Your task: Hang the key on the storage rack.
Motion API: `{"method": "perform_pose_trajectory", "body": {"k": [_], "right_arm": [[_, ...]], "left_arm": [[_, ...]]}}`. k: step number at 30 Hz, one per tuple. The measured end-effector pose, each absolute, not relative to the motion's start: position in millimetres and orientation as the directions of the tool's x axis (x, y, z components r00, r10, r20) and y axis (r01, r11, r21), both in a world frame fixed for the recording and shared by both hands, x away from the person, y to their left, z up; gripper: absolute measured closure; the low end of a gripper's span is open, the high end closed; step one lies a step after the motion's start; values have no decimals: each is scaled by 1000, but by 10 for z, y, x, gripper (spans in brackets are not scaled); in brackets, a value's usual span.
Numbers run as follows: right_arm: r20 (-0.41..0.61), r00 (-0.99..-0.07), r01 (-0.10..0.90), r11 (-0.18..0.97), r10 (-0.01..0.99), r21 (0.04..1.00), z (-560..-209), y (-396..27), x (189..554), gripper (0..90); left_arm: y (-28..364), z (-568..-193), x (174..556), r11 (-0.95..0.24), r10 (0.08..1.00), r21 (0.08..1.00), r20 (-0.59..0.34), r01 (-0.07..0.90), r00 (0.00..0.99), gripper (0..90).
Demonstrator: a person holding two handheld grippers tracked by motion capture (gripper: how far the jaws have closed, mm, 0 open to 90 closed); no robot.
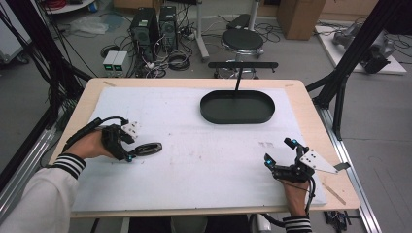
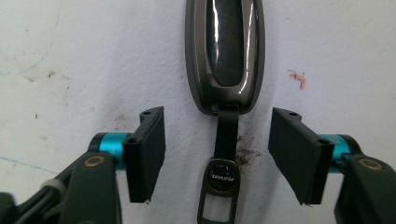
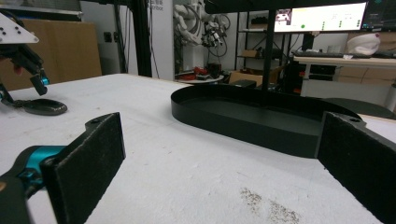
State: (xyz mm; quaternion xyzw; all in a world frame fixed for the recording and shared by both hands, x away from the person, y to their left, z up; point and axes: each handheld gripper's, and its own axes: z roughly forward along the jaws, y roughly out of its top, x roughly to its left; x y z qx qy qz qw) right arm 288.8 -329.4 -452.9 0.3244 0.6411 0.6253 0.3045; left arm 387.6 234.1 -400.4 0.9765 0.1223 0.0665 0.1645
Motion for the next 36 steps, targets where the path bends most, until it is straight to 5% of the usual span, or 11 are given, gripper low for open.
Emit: {"method": "perform_pose_trajectory", "body": {"k": [20, 27, 36], "right_arm": [[16, -604, 34, 6, 797, 999, -4529, -3294, 2889, 5], [16, -604, 34, 6, 797, 999, -4530, -3294, 2889, 5], [17, -604, 35, 5, 797, 999, -4530, -3295, 2889, 5]], "left_arm": [[2343, -4053, 3906, -926, 260, 298, 55, 233, 964, 577], [2319, -4047, 3899, -932, 259, 273, 48, 237, 965, 792], [2310, -4044, 3892, -930, 268, 277, 60, 242, 962, 828]]}}
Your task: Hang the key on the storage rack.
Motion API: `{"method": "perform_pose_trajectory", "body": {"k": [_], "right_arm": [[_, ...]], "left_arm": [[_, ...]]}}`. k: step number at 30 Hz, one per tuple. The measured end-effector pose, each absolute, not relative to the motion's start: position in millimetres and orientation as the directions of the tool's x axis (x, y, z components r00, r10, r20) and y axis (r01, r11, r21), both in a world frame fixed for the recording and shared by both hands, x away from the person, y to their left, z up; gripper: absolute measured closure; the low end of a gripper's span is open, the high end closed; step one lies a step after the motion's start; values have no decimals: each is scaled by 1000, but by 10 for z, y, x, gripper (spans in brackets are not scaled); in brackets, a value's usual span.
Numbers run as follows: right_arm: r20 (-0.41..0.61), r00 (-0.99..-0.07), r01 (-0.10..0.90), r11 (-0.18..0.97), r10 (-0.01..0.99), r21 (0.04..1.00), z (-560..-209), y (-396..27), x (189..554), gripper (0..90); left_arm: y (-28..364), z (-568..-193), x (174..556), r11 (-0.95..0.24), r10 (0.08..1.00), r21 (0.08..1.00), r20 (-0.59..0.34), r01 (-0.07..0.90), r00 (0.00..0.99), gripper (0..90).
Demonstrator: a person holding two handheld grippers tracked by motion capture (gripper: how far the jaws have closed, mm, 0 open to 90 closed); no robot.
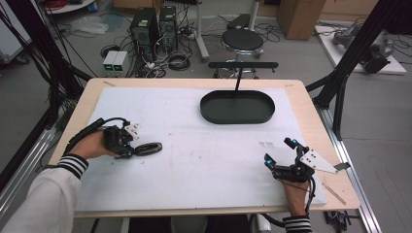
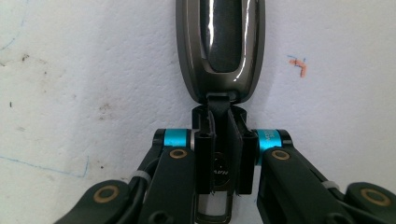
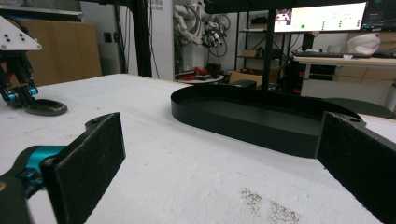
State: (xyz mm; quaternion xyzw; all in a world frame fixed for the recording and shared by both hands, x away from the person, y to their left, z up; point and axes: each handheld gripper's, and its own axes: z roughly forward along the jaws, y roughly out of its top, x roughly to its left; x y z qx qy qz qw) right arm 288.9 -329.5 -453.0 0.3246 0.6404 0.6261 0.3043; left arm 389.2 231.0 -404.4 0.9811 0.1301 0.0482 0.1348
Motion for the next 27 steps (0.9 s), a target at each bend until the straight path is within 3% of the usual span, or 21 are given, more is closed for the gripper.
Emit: {"method": "perform_pose_trajectory", "body": {"k": [11, 27], "right_arm": [[17, -604, 34, 5, 797, 999, -4529, -3295, 2889, 5], [30, -592, 78, 21, 805, 997, -4470, -3282, 2950, 5]], "left_arm": [[2356, -3955, 3865, -910, 289, 336, 95, 243, 953, 840], [2386, -3608, 3850, -798, 351, 551, 95, 245, 931, 841]]}}
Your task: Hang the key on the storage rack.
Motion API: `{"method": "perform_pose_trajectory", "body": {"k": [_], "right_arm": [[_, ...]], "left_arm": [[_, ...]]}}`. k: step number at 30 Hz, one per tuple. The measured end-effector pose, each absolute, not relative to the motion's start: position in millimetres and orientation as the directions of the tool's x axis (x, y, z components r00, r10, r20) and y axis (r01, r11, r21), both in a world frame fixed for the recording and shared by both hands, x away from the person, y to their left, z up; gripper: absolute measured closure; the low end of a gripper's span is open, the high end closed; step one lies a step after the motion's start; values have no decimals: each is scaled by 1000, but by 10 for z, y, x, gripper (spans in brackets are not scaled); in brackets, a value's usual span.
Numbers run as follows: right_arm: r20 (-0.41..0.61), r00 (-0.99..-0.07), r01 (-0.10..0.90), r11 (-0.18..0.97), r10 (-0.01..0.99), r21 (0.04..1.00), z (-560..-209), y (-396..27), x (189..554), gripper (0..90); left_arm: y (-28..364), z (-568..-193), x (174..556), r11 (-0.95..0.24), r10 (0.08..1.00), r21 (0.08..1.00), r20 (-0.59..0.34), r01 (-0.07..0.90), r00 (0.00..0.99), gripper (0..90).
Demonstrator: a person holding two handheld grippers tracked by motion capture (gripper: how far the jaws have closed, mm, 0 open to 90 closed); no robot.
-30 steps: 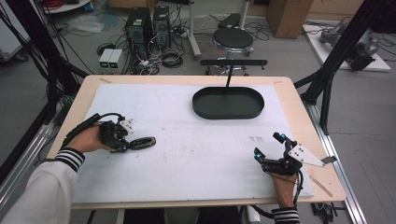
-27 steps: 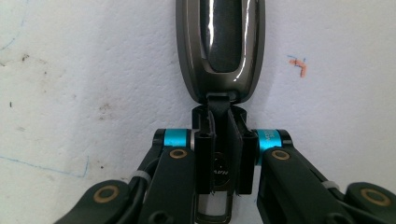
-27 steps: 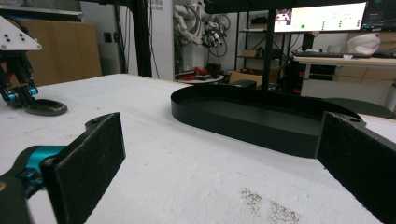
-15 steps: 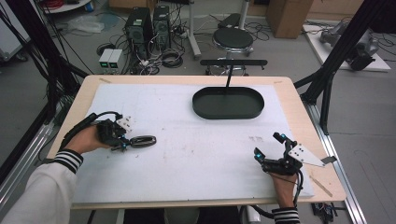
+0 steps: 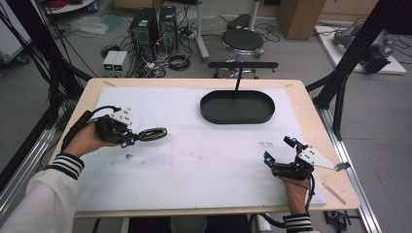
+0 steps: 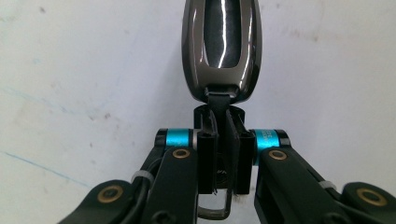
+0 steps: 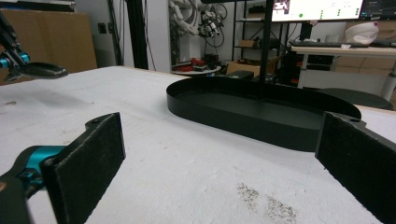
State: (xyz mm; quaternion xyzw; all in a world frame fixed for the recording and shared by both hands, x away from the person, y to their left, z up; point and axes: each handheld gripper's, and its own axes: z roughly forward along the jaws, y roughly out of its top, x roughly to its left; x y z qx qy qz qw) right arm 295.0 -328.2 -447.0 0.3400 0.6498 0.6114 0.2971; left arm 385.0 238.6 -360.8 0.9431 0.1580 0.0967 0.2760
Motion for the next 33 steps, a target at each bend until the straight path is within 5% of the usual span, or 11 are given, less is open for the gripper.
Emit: {"method": "perform_pose_trajectory", "body": {"k": [7, 21, 33], "right_arm": [[34, -642, 100, 40, 766, 994, -4269, -3258, 3030, 5], [-1, -831, 119, 180, 557, 976, -3658, -2955, 3259, 5], [-59, -897, 82, 298, 437, 951, -3291, -2642, 3438, 5]], "left_arm": [[2231, -3452, 3866, -715, 368, 653, 48, 249, 929, 841], [1794, -3262, 3834, -679, 290, 712, 31, 182, 957, 841], [1487, -3107, 3807, -662, 220, 737, 21, 133, 975, 841]]}}
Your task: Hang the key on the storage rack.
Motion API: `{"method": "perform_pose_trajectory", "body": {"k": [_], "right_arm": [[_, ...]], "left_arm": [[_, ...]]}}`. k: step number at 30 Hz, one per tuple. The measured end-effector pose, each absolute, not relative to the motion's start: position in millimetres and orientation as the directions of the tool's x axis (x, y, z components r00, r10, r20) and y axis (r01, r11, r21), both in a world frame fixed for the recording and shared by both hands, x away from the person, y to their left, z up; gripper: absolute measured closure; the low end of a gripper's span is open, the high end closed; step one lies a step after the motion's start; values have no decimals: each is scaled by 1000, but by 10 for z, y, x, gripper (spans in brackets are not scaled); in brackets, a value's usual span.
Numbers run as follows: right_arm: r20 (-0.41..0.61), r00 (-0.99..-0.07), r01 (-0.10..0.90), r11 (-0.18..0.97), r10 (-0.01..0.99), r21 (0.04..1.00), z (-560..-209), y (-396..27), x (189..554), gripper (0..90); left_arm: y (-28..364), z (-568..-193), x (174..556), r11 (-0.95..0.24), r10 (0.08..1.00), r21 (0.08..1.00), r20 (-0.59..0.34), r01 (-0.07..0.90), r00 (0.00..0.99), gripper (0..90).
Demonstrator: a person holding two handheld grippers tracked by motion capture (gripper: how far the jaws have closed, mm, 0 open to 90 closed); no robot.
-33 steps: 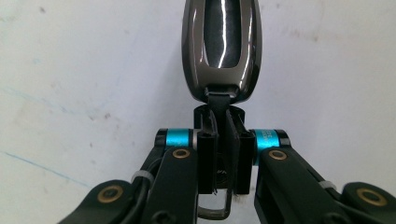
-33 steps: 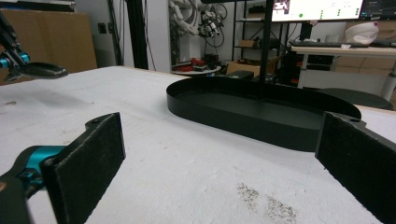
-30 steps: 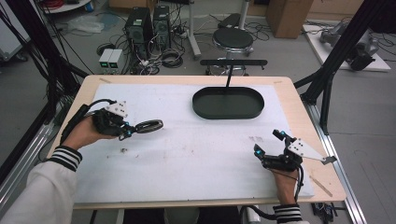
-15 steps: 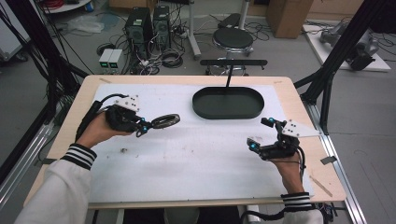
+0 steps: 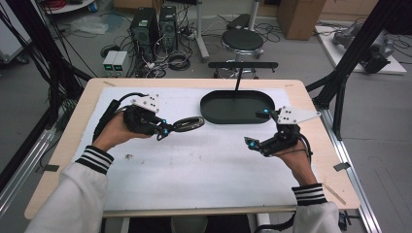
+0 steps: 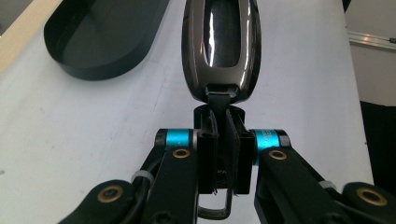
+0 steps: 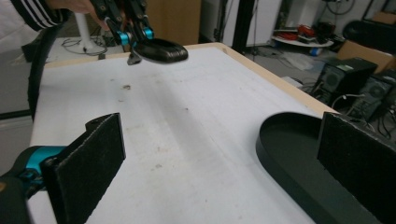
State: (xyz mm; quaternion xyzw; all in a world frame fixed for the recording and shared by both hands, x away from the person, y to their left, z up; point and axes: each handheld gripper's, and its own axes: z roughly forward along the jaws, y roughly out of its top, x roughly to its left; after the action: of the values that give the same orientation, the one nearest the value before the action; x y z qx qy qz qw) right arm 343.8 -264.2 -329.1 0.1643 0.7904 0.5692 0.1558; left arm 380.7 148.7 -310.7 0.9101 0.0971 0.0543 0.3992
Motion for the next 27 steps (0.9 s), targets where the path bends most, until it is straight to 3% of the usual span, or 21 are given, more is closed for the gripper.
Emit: {"method": "perform_pose_trajectory", "body": {"k": [12, 27], "right_arm": [[-111, -962, 16, 459, 250, 888, -3017, -2127, 3636, 5], [-100, -989, -9, 642, 106, 767, -2976, -1531, 3837, 20]], "left_arm": [[1216, -3084, 3789, -681, 160, 726, 20, 95, 987, 840], [1151, -3096, 3776, -687, 142, 721, 15, 87, 990, 840]]}}
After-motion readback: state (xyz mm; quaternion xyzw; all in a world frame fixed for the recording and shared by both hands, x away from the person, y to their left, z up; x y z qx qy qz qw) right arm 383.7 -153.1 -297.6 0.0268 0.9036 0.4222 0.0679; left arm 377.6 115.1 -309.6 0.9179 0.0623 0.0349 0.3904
